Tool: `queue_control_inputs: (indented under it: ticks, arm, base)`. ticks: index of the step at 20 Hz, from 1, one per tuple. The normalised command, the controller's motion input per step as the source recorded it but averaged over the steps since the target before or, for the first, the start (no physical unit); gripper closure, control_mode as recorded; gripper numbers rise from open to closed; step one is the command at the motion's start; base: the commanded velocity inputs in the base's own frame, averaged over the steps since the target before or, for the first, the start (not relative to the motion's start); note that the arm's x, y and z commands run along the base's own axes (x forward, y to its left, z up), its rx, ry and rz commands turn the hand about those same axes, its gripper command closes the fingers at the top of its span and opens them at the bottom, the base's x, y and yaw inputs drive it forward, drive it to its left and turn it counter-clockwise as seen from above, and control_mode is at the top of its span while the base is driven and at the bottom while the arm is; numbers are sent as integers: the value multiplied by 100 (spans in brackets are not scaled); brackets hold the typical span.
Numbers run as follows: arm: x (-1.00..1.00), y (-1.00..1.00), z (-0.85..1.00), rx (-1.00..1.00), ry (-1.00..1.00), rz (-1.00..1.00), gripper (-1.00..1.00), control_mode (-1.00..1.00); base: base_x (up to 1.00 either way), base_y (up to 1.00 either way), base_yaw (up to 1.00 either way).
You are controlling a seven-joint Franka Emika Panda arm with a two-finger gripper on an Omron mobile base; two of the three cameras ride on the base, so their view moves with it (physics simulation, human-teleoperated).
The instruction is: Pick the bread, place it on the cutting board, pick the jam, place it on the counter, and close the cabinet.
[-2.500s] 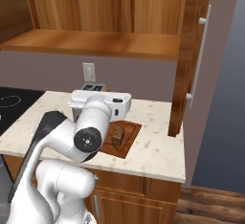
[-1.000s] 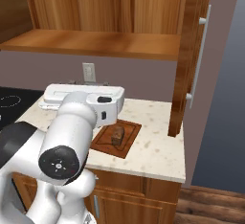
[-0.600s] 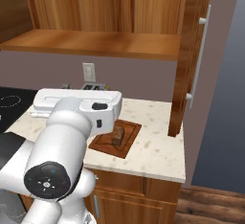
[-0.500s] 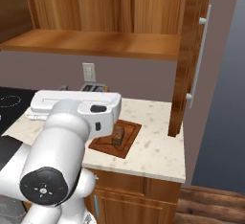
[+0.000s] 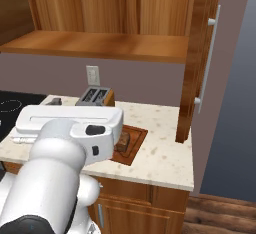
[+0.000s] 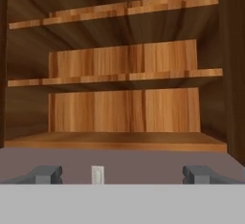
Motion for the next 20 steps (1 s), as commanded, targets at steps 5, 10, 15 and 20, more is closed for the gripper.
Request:
queue_control_inputs:
  ticks: [5,10,15,20]
  arm:
    - [-38,0,0,0,-6,0,-100,-100]
    - [-31,0,1,0,-5,0,-100,-100]
    - [-25,-1,0,0,-4,0,-100,-100]
    - [-21,-10,1,0,-1,0,-100,-100]
  base:
    - [0,0,0]
    - [0,0,0]
    - [0,0,0]
    - [0,0,0]
